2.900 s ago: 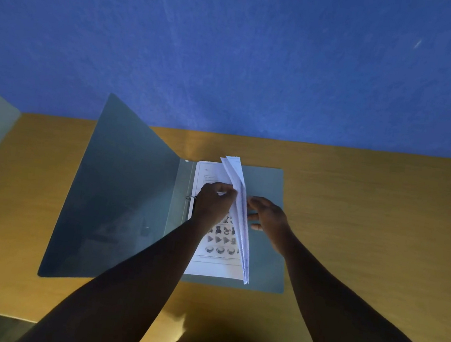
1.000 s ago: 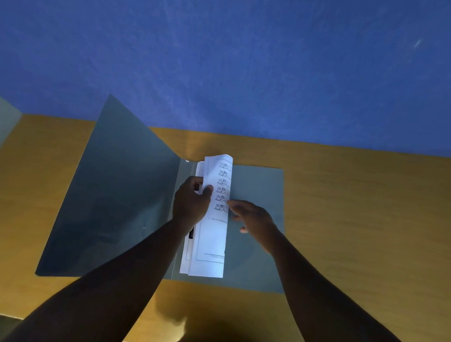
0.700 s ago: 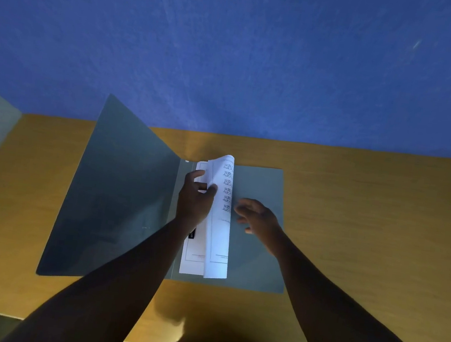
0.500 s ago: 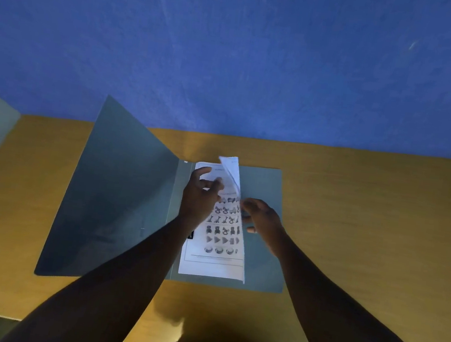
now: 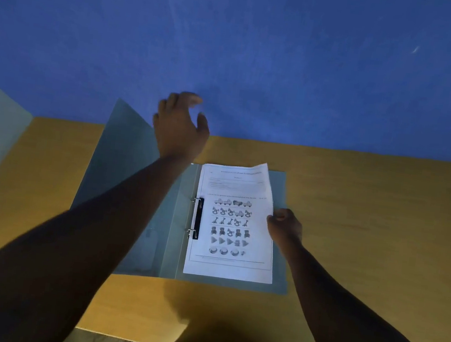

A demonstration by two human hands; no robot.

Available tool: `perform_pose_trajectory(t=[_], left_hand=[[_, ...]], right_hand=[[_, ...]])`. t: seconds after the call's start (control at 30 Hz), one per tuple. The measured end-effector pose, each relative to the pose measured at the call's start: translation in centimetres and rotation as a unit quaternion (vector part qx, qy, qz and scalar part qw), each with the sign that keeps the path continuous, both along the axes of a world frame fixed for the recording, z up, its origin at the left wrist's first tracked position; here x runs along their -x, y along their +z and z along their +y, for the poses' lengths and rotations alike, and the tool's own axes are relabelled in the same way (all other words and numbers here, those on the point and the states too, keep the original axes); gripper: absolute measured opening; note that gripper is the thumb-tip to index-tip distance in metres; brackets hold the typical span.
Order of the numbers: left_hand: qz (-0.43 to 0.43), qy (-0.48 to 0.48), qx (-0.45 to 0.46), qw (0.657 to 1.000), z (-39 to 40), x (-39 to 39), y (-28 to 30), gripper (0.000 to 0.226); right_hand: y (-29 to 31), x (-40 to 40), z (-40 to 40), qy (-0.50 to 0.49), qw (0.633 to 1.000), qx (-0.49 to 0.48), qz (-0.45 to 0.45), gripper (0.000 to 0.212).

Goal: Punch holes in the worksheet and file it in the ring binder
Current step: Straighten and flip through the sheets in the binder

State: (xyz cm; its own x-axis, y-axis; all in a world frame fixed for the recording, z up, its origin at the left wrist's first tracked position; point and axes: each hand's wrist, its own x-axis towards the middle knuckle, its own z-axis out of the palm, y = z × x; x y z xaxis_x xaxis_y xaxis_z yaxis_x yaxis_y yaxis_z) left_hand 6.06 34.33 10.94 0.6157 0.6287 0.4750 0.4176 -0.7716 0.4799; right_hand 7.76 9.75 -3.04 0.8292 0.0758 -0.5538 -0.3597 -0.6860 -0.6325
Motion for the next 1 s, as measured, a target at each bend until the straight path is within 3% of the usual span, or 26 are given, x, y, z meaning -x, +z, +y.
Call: perform_pose_trajectory(t=[0.2, 0.4, 0.53, 0.73, 0.9, 1.0], left_hand=[[0.138, 0.107, -0.085, 0.981, 4.3, -0.2, 3.5, 0.05], [0.285, 0.203, 0.035, 0.936, 6.3, 0.4, 5.0, 0.08], [0.294, 0.194, 0.101, 0.93, 6.5, 0.6, 5.4, 0.091], [0.293, 0.153, 0.135, 0.934, 6.5, 0.2, 7.1, 0.089], [0.344, 0.126, 0.175, 0.914, 5.4, -0.9, 8.9, 0.107], [0.311, 0.097, 0.255, 0.91, 5.3, -1.8, 9.0, 0.113]], right_hand=[[-0.7, 0.4, -0.5, 0.096, 0.992, 0.038, -0.073, 0.051], [-1.1, 0.5, -0.4, 0.121, 0.988, 0.062, -0.077, 0.049], [-1.3, 0.6, -0.2, 0.087, 0.994, 0.043, -0.045, 0.047], [-1.3, 0.3, -0.1, 0.026, 1.0, 0.013, 0.001, 0.046], [-1.3, -0.1, -0.2, 0.085, 0.995, 0.046, -0.006, 0.053], [-1.0, -0.3, -0.4, 0.129, 0.99, 0.064, -0.005, 0.055]])
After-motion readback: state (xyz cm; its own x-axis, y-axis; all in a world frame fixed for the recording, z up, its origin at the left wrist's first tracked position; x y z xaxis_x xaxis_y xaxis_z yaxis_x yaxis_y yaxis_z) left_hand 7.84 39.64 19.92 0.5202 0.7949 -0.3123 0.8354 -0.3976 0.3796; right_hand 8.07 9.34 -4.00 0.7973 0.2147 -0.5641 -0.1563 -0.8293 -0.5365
